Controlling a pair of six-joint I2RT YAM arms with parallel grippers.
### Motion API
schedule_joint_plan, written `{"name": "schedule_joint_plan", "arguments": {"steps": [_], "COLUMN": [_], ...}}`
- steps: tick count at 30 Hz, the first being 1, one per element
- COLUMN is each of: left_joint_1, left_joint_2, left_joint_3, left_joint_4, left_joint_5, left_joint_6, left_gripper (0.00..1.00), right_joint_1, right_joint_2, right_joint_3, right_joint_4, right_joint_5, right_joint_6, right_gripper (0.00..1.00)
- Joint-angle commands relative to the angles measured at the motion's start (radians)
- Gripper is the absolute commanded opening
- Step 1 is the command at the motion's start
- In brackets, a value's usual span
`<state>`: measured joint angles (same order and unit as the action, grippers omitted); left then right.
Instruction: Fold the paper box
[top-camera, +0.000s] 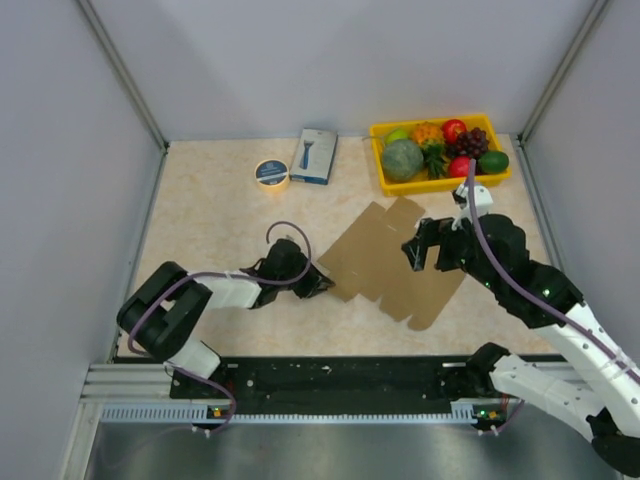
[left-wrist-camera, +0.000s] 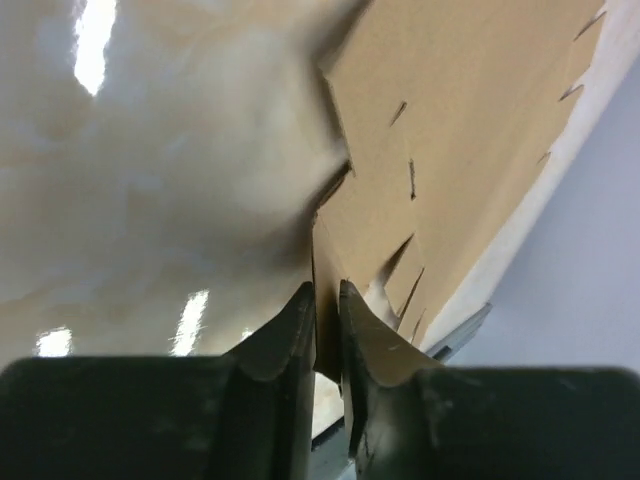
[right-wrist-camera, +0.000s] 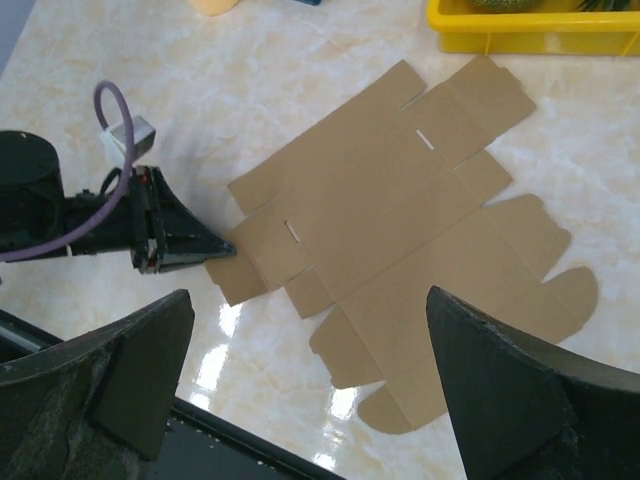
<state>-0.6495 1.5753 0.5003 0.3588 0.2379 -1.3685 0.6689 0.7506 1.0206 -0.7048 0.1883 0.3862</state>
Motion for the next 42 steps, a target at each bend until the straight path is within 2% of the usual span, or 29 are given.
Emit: {"name": "schedule_joint_plan", "arguments": {"steps": [1, 2, 3, 4, 5, 7, 8, 12, 14, 15, 18, 20, 21, 23, 27, 32, 36, 42], "left_joint_1": [-0.001, -0.001, -0.001, -0.001, -0.001, 0.002, 0.002, 0.004, 0.004, 0.004, 0.004, 0.004, 0.004, 0.004, 0.004, 0.004, 0.004, 0.005], "left_joint_2": [-0.174, -0.201, -0.225, -0.263, -0.279, -0.322, -0.336, -0.37, -0.377, -0.382, -0.403, -0.431, -0.446, -0.492, -0.55, -0.548, -0.514, -0.494], "left_joint_3": [0.163, 0.185, 0.21, 0.26, 0.28, 0.334, 0.351, 0.466, 0.543, 0.564, 0.626, 0.642, 0.643, 0.621, 0.613, 0.629, 0.675, 0.693], "left_joint_4": [-0.266, -0.308, -0.416, -0.47, -0.51, -0.607, -0.63, -0.823, -0.935, -0.969, -1.046, -1.069, -1.066, -1.037, -0.983, -0.969, -0.994, -1.0], "left_joint_5": [-0.197, -0.215, -0.229, -0.297, -0.308, -0.321, -0.284, -0.242, -0.189, -0.146, -0.135, -0.108, -0.091, -0.072, -0.014, -0.006, -0.041, -0.028], "left_joint_6": [0.299, 0.435, 0.503, 0.567, 0.685, 0.791, 0.924, 1.16, 1.27, 1.305, 1.387, 1.433, 1.45, 1.468, 1.485, 1.503, 1.52, 1.537], "left_gripper": [0.16, 0.15, 0.08, 0.05, 0.0, 0.0, 0.0, 0.0, 0.0, 0.0, 0.0, 0.0, 0.0, 0.0, 0.0, 0.0, 0.0, 0.0], "right_joint_1": [-0.008, -0.006, -0.008, -0.008, -0.006, -0.008, -0.006, -0.011, -0.011, -0.012, -0.014, -0.101, -0.136, -0.172, -0.17, -0.172, -0.172, -0.175], "right_joint_2": [0.082, 0.11, 0.137, 0.201, 0.231, 0.332, 0.37, 0.493, 0.527, 0.539, 0.596, 0.645, 0.688, 0.711, 0.776, 0.793, 0.771, 0.684], "right_joint_3": [0.012, 0.036, 0.053, 0.071, 0.113, 0.162, 0.221, 0.377, 0.444, 0.461, 0.481, 0.565, 0.605, 0.641, 0.682, 0.616, 0.575, 0.536], "right_joint_4": [0.041, 0.039, 0.034, 0.034, 0.039, 0.047, 0.048, 0.065, 0.067, 0.064, 0.044, 0.009, -0.022, -0.053, -0.137, -0.14, -0.139, -0.124], "right_joint_5": [-0.074, -0.101, -0.134, -0.147, -0.154, -0.171, -0.185, -0.288, -0.325, -0.363, -0.478, -0.586, -0.734, -0.823, -0.903, -0.99, -0.998, -0.943], "right_joint_6": [-0.082, -0.113, -0.153, -0.171, -0.187, -0.256, -0.294, -0.548, -0.628, -0.715, -0.91, -0.9, -0.891, -0.905, -0.926, -0.923, -0.917, -0.874], "right_gripper": [0.99, 0.99, 0.98, 0.96, 0.96, 0.94, 0.93, 0.88, 0.9, 0.94, 0.95, 0.93, 0.9, 0.9, 0.85, 0.77, 0.7, 0.77]}}
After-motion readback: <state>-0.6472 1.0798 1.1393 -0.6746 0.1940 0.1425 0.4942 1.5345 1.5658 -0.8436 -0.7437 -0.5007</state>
